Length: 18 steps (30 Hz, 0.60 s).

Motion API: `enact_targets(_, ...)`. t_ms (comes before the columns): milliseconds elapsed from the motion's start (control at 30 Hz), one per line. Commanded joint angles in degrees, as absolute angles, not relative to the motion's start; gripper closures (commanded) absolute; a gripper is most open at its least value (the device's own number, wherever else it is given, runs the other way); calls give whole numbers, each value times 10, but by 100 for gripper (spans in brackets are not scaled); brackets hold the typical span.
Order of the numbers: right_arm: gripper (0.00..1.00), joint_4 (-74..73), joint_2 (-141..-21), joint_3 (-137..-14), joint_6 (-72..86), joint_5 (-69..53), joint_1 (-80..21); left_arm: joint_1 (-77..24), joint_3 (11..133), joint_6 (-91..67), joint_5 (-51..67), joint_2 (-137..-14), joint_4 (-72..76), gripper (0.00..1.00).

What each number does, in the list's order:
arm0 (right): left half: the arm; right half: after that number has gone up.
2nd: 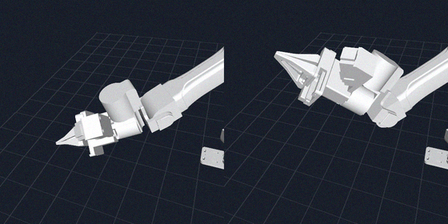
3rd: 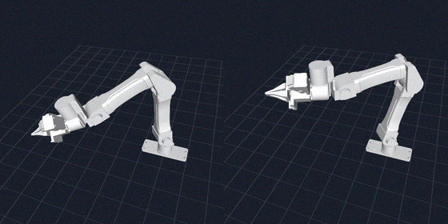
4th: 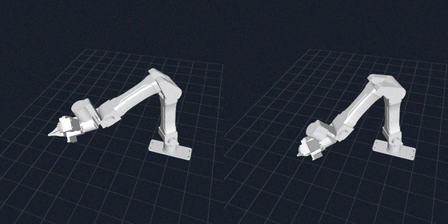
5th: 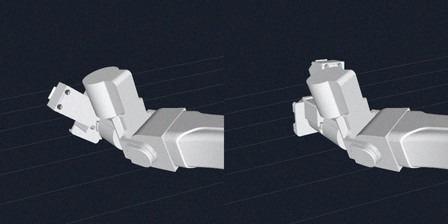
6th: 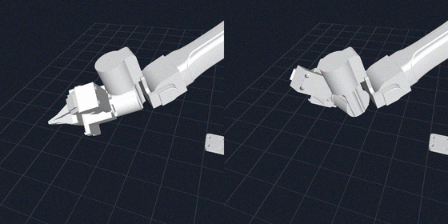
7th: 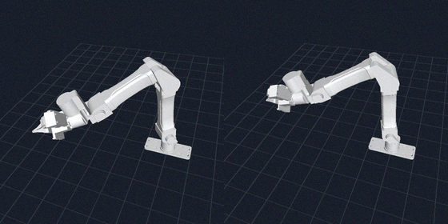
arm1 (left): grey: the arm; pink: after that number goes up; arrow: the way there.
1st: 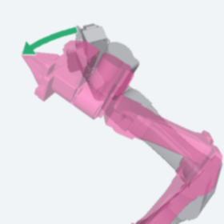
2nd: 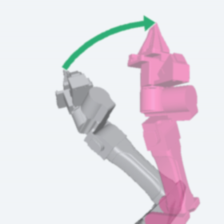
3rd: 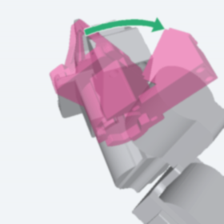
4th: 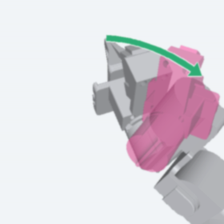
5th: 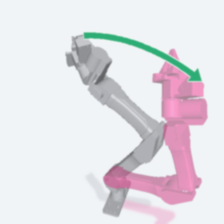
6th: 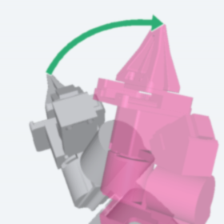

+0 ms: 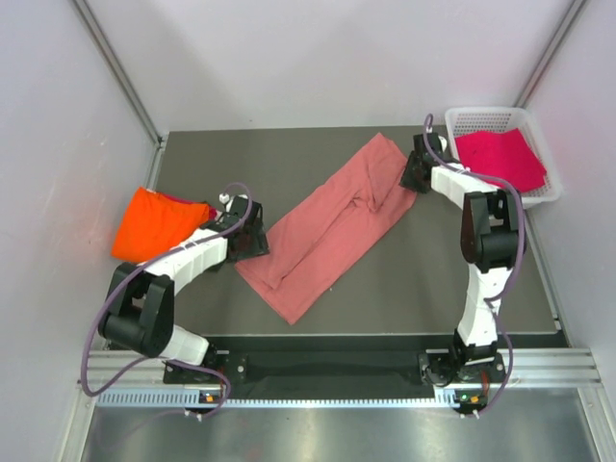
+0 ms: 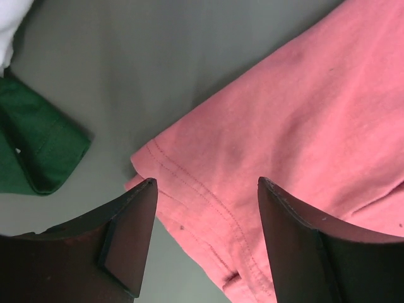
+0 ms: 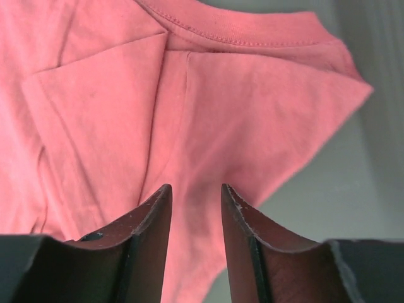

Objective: Fold and stack the t-shirts
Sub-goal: Fold the tshirt

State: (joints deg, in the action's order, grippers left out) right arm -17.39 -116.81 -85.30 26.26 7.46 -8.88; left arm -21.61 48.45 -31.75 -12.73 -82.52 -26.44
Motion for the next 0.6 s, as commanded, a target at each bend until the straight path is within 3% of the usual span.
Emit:
enact_targets(0, 63, -212, -1201, -901, 269, 74, -91, -210, 480, -321, -106, -838, -232, 31)
enact_targets(233, 66, -211, -1220, -907, 260, 73, -83, -204, 468, -316, -108, -857, -230, 35)
enact_targets(400, 67, -232, -1257, -948, 259, 72, -82, -204, 459, -318, -67, -871, -230, 49)
enact_targets(567, 67, -272, -1310, -1011, 249, 55, -76, -221, 431, -325, 16, -852, -232, 54)
